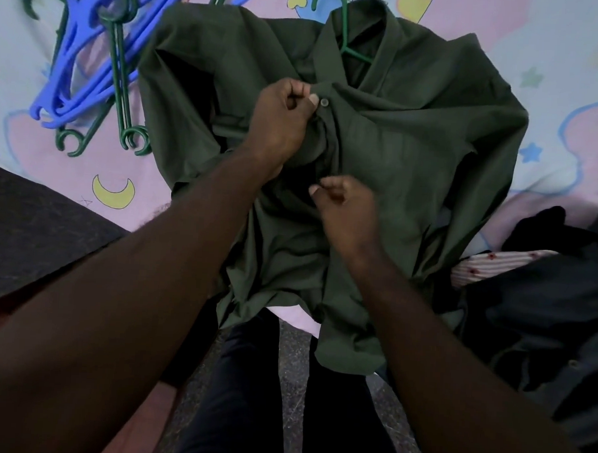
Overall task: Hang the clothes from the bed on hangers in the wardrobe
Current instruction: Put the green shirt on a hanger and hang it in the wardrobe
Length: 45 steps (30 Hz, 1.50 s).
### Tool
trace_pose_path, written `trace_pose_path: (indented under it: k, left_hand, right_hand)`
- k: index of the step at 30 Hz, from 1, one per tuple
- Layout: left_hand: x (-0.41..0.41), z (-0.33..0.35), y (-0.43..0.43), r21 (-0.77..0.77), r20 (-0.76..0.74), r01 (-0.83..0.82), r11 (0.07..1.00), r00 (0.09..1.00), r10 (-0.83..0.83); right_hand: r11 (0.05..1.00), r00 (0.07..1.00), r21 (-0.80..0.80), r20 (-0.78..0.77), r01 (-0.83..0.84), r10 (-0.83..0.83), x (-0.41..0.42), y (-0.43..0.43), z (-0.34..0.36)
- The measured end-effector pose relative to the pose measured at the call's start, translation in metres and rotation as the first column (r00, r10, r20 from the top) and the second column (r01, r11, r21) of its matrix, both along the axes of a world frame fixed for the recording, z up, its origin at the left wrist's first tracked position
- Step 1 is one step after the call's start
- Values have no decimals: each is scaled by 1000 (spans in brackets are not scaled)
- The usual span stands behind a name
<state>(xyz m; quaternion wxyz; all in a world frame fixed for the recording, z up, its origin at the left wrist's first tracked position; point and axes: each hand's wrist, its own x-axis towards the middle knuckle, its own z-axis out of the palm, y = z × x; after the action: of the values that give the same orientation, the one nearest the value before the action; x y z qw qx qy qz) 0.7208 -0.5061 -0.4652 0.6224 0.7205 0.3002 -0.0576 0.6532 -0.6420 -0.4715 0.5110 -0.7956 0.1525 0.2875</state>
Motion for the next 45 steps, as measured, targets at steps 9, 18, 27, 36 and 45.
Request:
trace_pose_path:
  k: [9, 18, 27, 36, 45]
  left_hand:
    - [-61, -1, 20, 263, 82, -32, 964, 997, 11]
    - [-97, -32, -6, 606, -478, 648, 461, 760, -441]
    - [-119, 35, -2, 700, -131, 207, 683, 978, -161]
    - [-152, 117, -44, 510, -37, 2, 860, 999, 20]
    - [-127, 166, -61, 235, -180, 85, 968, 983, -42]
  right_hand:
    - [803, 940, -526, 14, -282, 340, 18, 19, -42]
    - [848, 952, -475, 65, -236, 301, 30, 7, -53]
    - [993, 993, -37, 13, 114, -114, -11, -40, 25]
    - [990, 978, 70, -182, 119, -105, -33, -31, 121]
    - [979, 972, 145, -208, 144, -113, -23, -21, 161]
